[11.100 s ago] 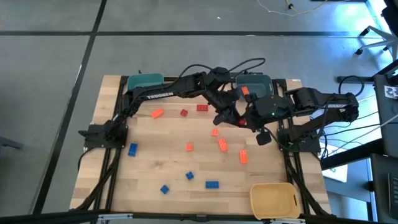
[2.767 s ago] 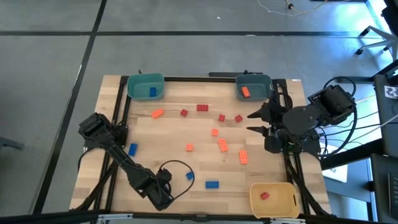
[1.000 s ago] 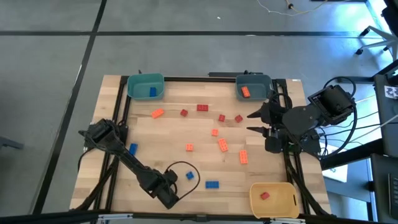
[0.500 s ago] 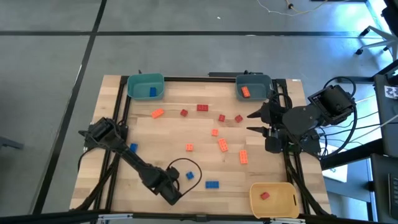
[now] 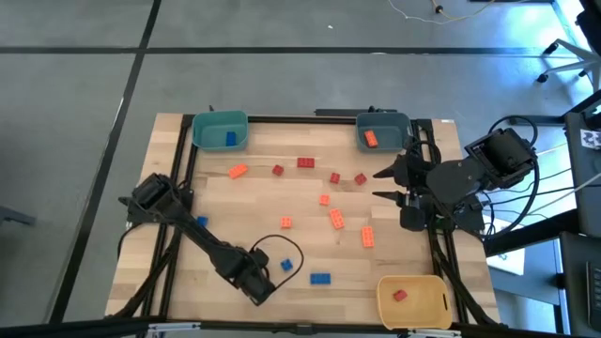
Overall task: Sort & place blocks by color
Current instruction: Put the blue game piece into the green bin, then put the orange game piece into the blue bin
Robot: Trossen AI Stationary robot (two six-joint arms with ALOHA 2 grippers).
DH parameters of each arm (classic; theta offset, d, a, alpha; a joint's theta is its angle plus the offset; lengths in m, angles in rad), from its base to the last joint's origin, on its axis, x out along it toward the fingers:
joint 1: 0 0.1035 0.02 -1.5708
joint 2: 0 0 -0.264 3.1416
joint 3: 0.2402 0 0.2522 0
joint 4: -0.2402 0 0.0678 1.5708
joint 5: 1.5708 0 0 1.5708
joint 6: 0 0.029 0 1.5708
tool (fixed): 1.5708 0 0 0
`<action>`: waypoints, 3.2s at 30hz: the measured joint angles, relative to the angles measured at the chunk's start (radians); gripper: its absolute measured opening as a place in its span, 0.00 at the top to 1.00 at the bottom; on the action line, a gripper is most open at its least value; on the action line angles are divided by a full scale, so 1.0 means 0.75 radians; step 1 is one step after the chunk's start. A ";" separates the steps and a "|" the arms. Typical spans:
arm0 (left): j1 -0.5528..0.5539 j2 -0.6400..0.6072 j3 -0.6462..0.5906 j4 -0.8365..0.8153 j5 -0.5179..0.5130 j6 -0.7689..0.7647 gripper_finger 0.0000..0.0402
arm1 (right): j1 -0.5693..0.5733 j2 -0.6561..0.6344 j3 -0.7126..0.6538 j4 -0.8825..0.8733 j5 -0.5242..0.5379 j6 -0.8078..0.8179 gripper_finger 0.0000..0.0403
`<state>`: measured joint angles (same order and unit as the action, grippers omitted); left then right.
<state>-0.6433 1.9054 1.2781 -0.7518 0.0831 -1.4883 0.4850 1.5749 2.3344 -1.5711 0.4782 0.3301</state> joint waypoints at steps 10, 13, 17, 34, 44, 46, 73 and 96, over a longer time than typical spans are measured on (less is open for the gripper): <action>0.186 -0.244 0.000 -0.289 -0.084 0.149 0.68 | 0.000 0.000 0.000 0.000 0.000 -0.030 0.56; 0.277 -0.345 0.001 -0.389 -0.173 0.179 0.68 | 0.000 0.000 0.000 0.000 0.000 -0.033 0.56; 0.428 -0.490 0.001 -0.545 -0.307 0.222 0.68 | -0.001 0.000 0.000 0.000 -0.066 -0.052 0.56; 1.467 -0.723 0.001 -0.599 -0.466 0.956 0.68 | -0.001 0.001 0.000 0.005 -0.116 -0.064 0.56; 1.967 -0.647 0.002 -0.244 -0.332 1.254 0.68 | -0.001 0.001 0.000 0.022 -0.116 -0.060 0.56; 2.025 -0.592 0.002 -0.241 -0.332 1.298 0.68 | -0.001 0.001 0.000 0.027 -0.116 -0.058 0.56; 2.140 -0.026 0.001 0.016 -0.156 1.508 0.58 | -0.001 0.001 0.000 0.026 -0.115 -0.057 0.56; 2.063 -0.535 0.000 -0.057 -0.228 1.475 0.51 | -0.001 0.001 0.000 0.024 -0.116 -0.058 0.56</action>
<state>0.9041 1.5044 1.2781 -0.7948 -0.0882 -0.3820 0.4846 1.5753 2.3344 -1.5532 0.3908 0.2865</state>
